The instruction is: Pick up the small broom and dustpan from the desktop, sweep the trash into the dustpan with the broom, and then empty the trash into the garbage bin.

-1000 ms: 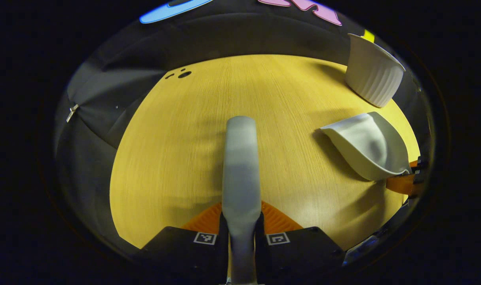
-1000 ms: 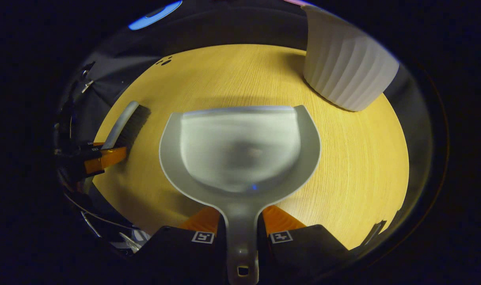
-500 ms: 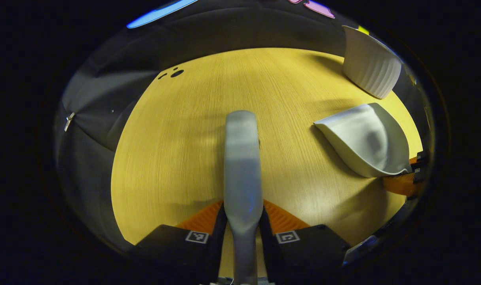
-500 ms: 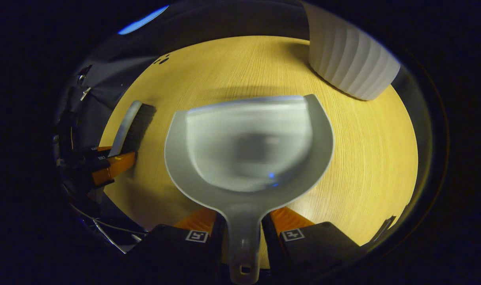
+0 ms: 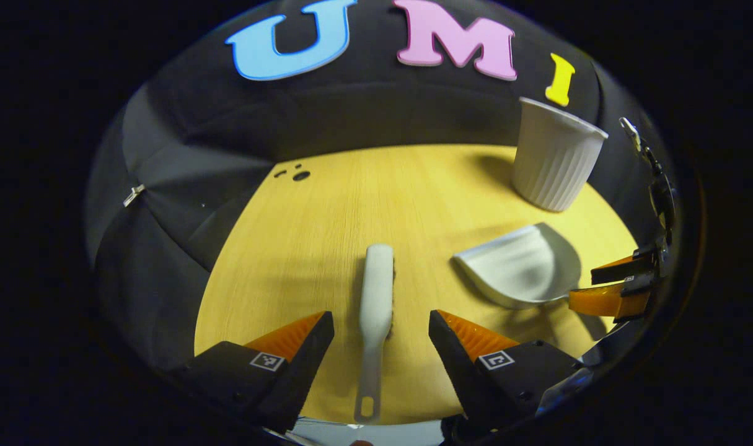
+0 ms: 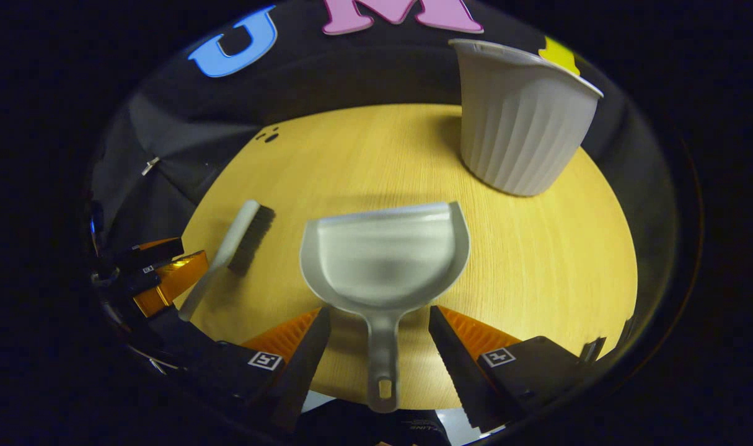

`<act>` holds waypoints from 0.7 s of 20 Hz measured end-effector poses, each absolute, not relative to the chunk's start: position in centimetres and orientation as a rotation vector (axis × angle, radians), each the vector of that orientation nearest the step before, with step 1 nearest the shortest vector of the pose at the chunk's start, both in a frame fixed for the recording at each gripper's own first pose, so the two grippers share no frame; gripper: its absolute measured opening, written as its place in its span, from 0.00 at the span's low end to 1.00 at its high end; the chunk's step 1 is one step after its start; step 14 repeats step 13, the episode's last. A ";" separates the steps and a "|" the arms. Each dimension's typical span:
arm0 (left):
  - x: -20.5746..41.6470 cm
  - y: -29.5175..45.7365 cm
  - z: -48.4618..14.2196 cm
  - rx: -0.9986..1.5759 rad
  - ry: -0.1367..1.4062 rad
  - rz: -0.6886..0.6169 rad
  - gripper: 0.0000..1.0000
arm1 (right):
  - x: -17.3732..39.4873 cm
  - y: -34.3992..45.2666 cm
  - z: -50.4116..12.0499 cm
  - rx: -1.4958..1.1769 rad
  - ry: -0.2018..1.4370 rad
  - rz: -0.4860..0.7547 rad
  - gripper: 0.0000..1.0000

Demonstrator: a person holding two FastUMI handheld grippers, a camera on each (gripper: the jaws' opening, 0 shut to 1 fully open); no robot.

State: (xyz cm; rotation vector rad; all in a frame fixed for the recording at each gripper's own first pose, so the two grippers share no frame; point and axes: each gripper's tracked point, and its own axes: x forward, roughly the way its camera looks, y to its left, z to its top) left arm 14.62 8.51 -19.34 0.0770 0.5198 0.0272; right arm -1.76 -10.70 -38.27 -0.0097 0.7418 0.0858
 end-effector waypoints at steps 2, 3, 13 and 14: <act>12.5 8.3 -16.1 0.057 0.406 0.051 0.97 | -2.6 -10.1 -34.7 -0.038 0.619 0.097 0.99; 11.5 8.0 -14.5 0.052 0.345 0.055 0.97 | -3.0 -9.9 -33.0 -0.056 0.558 0.100 0.99; 0.5 6.7 -1.7 0.066 -0.156 0.146 0.97 | -8.5 -5.9 -19.5 -0.082 0.008 0.136 0.99; 0.5 6.7 -1.7 0.066 -0.156 0.146 0.97 | -8.5 -5.9 -19.5 -0.082 0.008 0.136 0.99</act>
